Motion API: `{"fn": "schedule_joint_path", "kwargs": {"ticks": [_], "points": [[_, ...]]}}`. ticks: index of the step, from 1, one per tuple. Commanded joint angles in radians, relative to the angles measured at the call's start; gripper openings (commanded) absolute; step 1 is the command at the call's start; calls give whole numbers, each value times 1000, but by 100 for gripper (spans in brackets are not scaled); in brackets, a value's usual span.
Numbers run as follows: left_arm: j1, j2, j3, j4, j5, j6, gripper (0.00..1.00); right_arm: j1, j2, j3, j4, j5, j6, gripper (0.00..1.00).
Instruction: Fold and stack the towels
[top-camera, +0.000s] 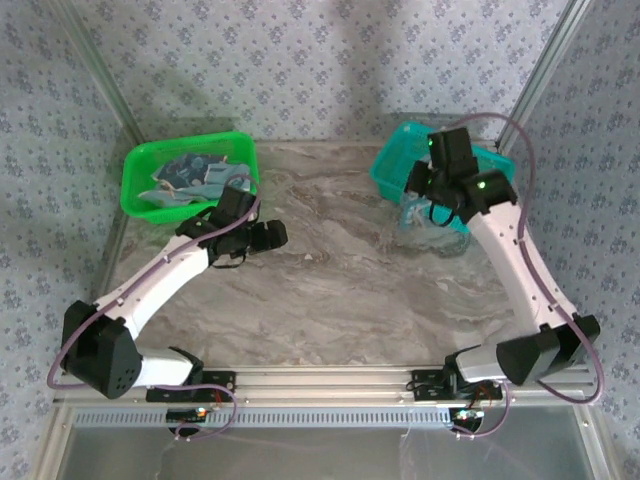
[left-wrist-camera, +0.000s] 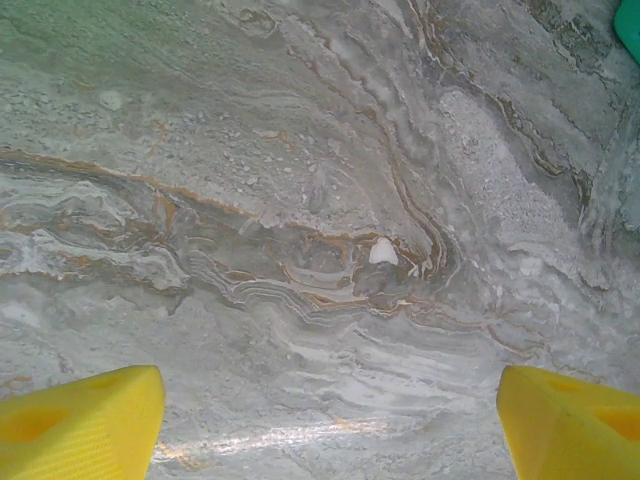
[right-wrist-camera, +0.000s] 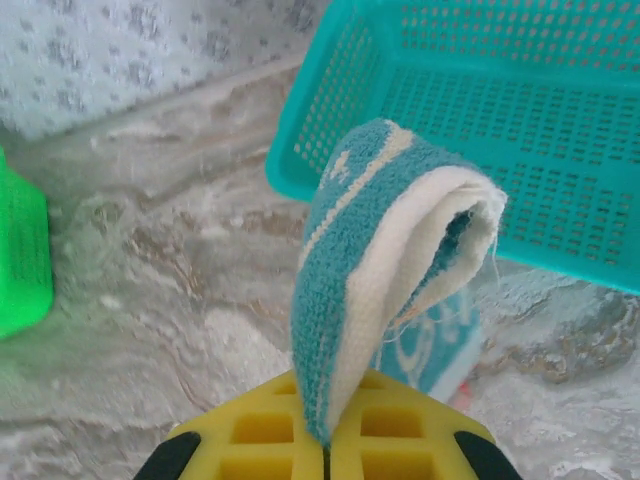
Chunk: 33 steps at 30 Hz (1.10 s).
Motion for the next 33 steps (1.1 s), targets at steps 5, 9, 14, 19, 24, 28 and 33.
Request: {"fn": "schedule_joint_path", "kwargs": {"ticks": [5,9,14,19,24,28,33], "points": [[24,-35,20,-1,13,44,86,-121,197,355,-140,-17,57,0],[37,-24,14,10,30,46,86,-164,322,516,-135,26,68,0],[54,-7,16,12,50,53,86,-199,481,675,-136,58,80,0],[84,10,20,7,62,58,86,-207,634,803,-146,55,69,0],[106,26,26,1,79,60,86,-203,740,828,-91,63,73,0],[121,32,33,-12,76,65,86,-186,807,844,-12,12,92,0],[138,35,38,-21,78,65,86,-155,906,978,21,-48,105,0]]}}
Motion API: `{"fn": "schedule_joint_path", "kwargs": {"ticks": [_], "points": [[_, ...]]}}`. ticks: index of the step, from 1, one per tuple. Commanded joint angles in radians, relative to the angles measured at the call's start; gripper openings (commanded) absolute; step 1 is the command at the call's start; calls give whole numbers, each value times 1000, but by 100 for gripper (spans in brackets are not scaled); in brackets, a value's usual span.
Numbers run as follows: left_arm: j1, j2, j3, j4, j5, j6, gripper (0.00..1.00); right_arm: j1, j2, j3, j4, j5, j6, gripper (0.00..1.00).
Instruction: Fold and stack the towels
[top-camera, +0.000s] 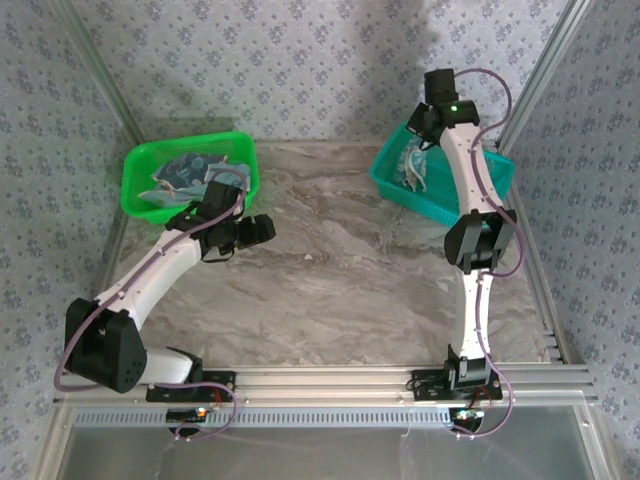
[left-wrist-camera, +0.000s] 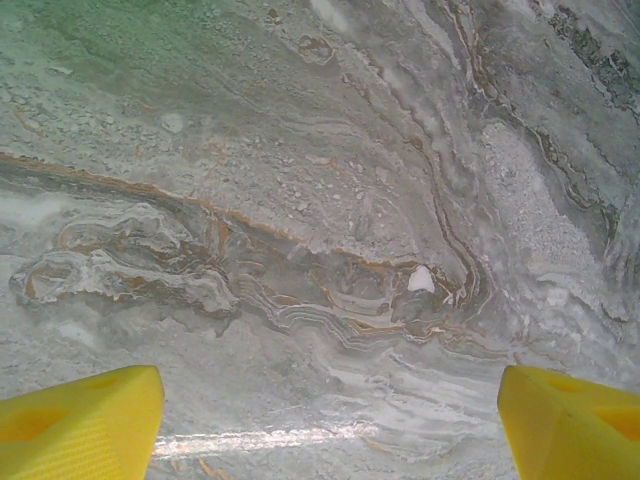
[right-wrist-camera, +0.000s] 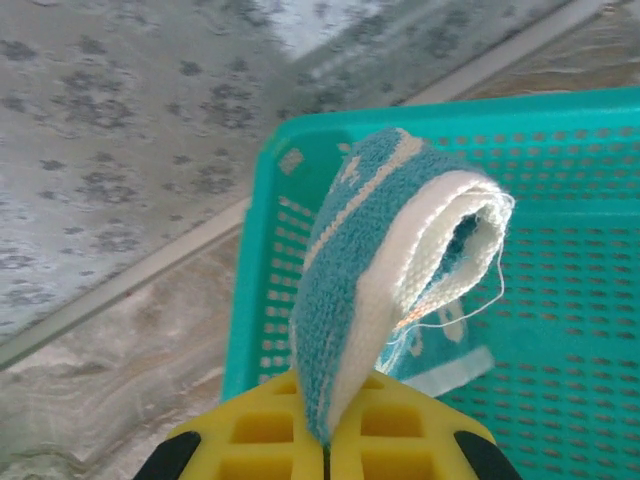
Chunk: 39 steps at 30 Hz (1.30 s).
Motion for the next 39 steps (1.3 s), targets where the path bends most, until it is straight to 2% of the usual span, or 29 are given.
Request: {"fn": "schedule_joint_path", "kwargs": {"ticks": [1,6,15,27,39], "points": [[13,9,38,-19,14,18,86,27,42,117,64,-55,23,0],[14,22,46,-25,20,13,86,28,48,108,68,-83,112,0],[14,36,43,-11,36,1,86,28,34,96,89,-109,130,0],[15,20,17,-12,40,-10,86,-15,-113,-199,186,-117,121,0],[14,21,7,-1,51,-19,86,-19,-138,-220,211,-108,137,0]]}}
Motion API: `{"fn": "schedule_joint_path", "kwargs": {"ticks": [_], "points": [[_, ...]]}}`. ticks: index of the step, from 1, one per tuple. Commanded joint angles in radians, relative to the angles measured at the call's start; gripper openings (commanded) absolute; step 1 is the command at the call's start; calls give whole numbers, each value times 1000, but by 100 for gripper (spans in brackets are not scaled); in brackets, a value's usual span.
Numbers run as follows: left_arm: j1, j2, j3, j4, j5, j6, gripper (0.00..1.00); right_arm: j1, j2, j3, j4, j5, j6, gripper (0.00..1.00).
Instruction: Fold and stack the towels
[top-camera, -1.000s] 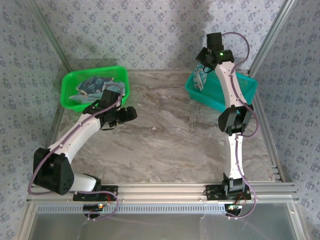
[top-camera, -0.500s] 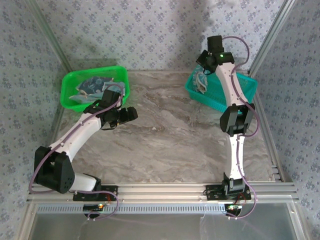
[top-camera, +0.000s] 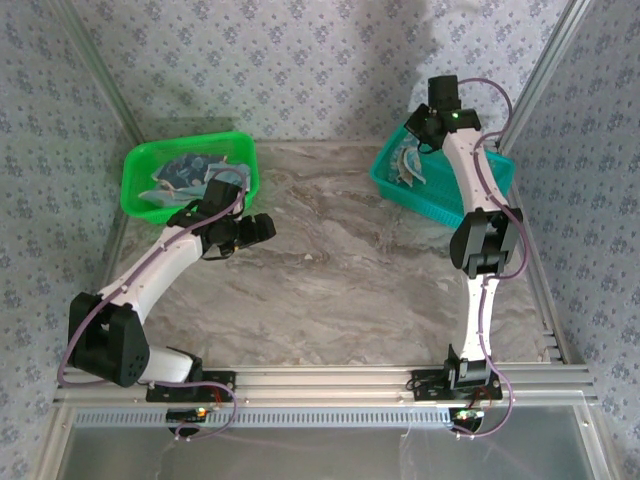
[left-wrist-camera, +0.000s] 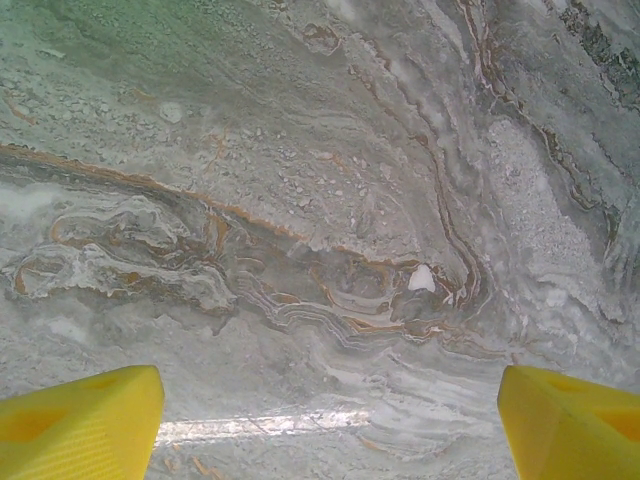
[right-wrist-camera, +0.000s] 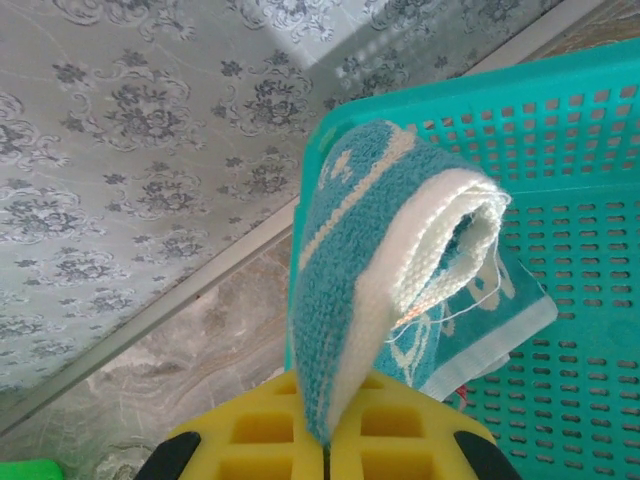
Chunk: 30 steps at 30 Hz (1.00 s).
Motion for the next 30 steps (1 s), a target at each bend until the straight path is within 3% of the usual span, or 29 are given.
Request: {"fn": "schedule_joint_path", "kwargs": {"ticks": [1,7,17,30], "points": [[5,-12,-7,4,20,-8,86,12,-45,12,20,10,27,0],[6,-10,-13,11,24,-3,86,53,-77,41,-13,74,27,0],[5,13,-17,39,49,-11,86,8,-112,103,-135,172,2,0],[6,17,-18,40,56,-7,86,34,-2,193,-129,147,-19,0]]}}
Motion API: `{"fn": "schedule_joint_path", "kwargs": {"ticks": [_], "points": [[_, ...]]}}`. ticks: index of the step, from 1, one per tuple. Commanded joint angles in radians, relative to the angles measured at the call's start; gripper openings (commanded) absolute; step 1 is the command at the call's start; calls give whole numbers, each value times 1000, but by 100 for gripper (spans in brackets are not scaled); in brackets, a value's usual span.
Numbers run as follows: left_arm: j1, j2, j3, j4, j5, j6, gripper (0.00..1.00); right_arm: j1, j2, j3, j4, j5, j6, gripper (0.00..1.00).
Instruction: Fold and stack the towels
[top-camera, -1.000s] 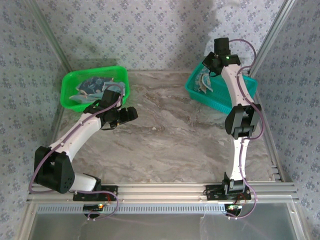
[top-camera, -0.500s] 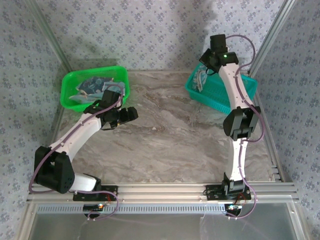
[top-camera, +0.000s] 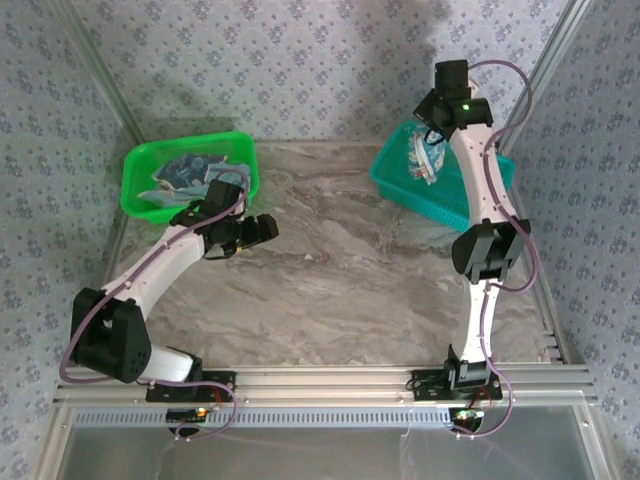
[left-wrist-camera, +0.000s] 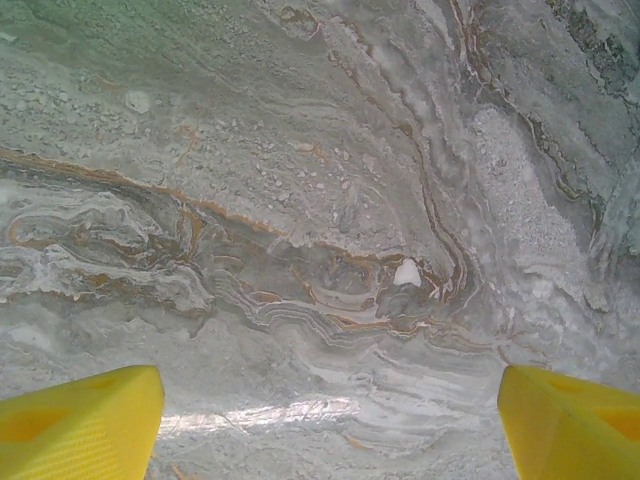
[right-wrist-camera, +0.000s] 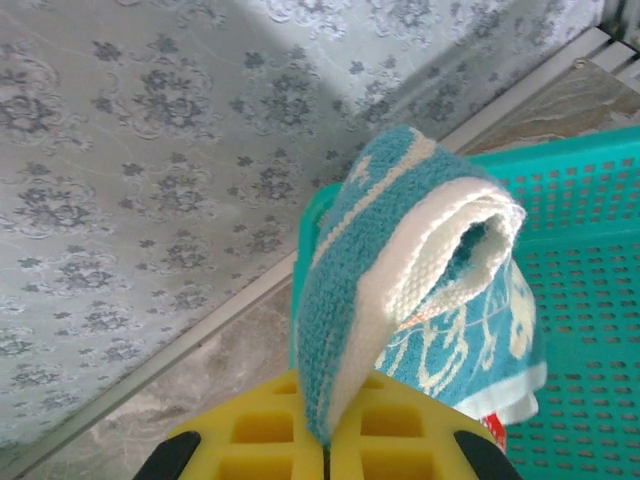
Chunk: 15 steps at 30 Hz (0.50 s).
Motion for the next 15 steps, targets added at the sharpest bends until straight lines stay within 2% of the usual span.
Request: {"fn": "schedule_joint_path", "kwargs": {"ticks": [1,5,9,11,15], "points": [[5,-6,-9,7,8,-4,87,16,65,78,-8,-21,-16,0],[5,-13,-7,-7,-1,-2,86,31,105,151,-12,-51,-6,0],[6,-17,-3,-15,-1,-5,86,12,59,71,-22,-83,16,0],[6,-18,-4,-17,1,-8,86,-13,-22,-93,45,-116,26,0],[4,-20,-4,-16,4,-13,86,-85,-245,-561,297,-158,63,0]]}}
